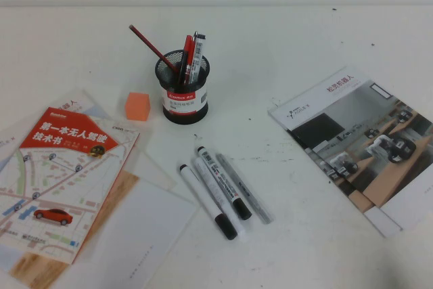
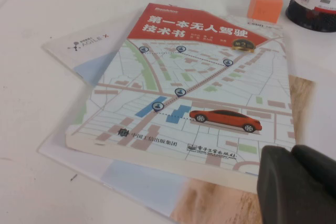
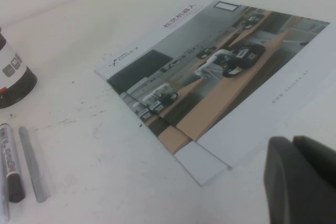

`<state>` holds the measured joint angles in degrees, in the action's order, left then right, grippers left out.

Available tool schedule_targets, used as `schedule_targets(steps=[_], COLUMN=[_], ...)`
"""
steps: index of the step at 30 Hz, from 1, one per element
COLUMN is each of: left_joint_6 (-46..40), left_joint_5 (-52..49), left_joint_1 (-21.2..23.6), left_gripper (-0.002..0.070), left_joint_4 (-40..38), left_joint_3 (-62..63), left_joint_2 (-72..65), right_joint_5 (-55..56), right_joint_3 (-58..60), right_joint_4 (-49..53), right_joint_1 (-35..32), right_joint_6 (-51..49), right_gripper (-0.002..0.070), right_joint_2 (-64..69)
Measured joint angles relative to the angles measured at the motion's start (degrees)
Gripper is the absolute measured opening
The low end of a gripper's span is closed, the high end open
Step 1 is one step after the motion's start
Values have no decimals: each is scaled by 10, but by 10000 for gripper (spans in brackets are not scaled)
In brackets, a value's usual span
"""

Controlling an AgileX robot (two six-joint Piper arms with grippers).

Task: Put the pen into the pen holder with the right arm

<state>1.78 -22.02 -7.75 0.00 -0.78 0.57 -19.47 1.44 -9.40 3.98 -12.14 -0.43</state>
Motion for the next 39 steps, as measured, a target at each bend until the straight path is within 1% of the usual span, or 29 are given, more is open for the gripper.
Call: schedule_targets(steps=[31, 33, 35, 38, 39], left_joint_6=[0, 0, 0, 0, 0], left_joint_5=[0, 0, 0, 0, 0], left_joint_1=[0, 0, 0, 0, 0], left_gripper=[-1, -1, -1, -1, -1], left_joint_4=[0, 0, 0, 0, 0], left_joint_3=[0, 0, 0, 0, 0], left_joint_2=[0, 0, 0, 0, 0], right_joint_5=[4, 15, 33, 62, 70], right_joint_3=[0, 0, 1, 1, 1], right_joint_4=[-2, -34, -95, -244, -314], right_joint_1=[0, 0, 0, 0, 0], right_joint_6=[0, 0, 0, 0, 0], right_gripper=[-20, -20, -20, -20, -20], right_joint_2=[0, 0, 0, 0, 0])
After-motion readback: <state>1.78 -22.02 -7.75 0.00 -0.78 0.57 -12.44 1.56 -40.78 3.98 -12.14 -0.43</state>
